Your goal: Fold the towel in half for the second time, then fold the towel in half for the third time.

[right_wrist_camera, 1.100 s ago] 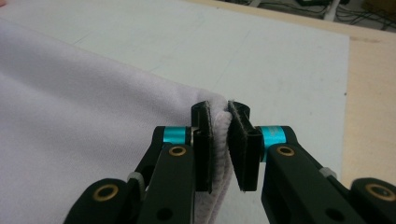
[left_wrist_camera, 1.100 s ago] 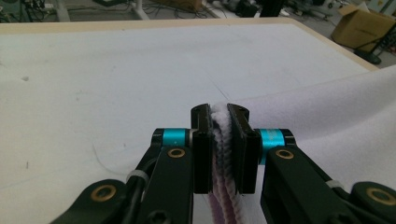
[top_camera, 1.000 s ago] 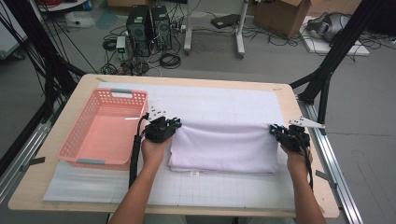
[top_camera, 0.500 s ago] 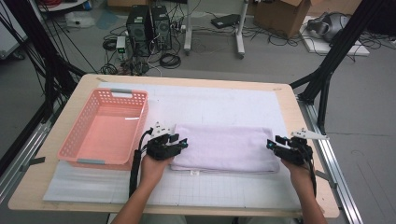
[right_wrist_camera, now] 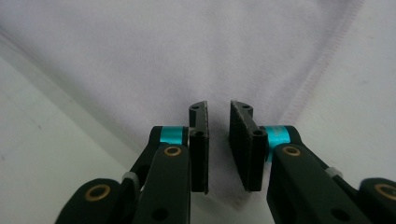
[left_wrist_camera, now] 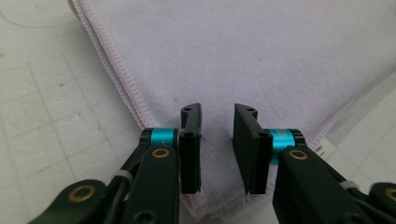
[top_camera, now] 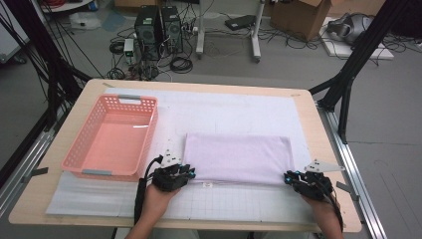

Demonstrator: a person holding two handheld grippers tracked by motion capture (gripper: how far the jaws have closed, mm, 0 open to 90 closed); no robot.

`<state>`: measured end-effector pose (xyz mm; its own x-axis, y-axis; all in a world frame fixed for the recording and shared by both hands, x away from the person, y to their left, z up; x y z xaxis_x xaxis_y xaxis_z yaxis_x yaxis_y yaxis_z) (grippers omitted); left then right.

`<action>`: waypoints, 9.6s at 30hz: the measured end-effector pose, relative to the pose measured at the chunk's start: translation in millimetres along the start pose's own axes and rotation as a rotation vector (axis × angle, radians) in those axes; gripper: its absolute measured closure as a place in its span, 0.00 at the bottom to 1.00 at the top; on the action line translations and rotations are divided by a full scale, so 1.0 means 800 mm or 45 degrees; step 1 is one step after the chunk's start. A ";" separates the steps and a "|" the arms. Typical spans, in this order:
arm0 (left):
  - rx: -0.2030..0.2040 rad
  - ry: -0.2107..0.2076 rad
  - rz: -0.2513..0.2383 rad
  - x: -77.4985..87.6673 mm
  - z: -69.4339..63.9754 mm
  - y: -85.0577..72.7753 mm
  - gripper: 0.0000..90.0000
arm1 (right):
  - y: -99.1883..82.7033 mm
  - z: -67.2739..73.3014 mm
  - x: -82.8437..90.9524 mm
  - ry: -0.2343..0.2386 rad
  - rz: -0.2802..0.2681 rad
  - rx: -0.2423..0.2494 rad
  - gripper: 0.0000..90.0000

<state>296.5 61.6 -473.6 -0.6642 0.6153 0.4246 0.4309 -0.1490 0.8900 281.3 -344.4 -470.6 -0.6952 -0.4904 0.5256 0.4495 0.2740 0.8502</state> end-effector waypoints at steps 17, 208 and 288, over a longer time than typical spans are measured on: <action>0.039 -0.081 -0.287 0.031 0.006 0.011 0.38 | 0.013 0.001 0.047 -0.055 -0.256 -0.104 0.46; 0.104 -0.217 -0.201 -0.029 -0.050 0.064 0.47 | 0.152 -0.054 -0.129 0.085 -0.012 0.175 0.84; 0.075 -0.154 -0.211 0.008 -0.002 0.020 0.44 | 0.112 0.039 -0.095 0.118 0.007 0.018 1.00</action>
<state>298.7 62.1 -456.2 -0.6523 0.7166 0.2468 0.3590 0.0054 0.9333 357.0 -256.4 -433.7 -0.6376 -0.5629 0.5259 0.4446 0.2886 0.8479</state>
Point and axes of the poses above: each handheld gripper's, and its own axes: x roughly backward along the jaws, y roughly out of its top, z roughly to its left, the point moved 4 cm from there along -x, roughly forward along the jaws, and after that the axes turned 9 degrees about -z, right-handed, at the moved point
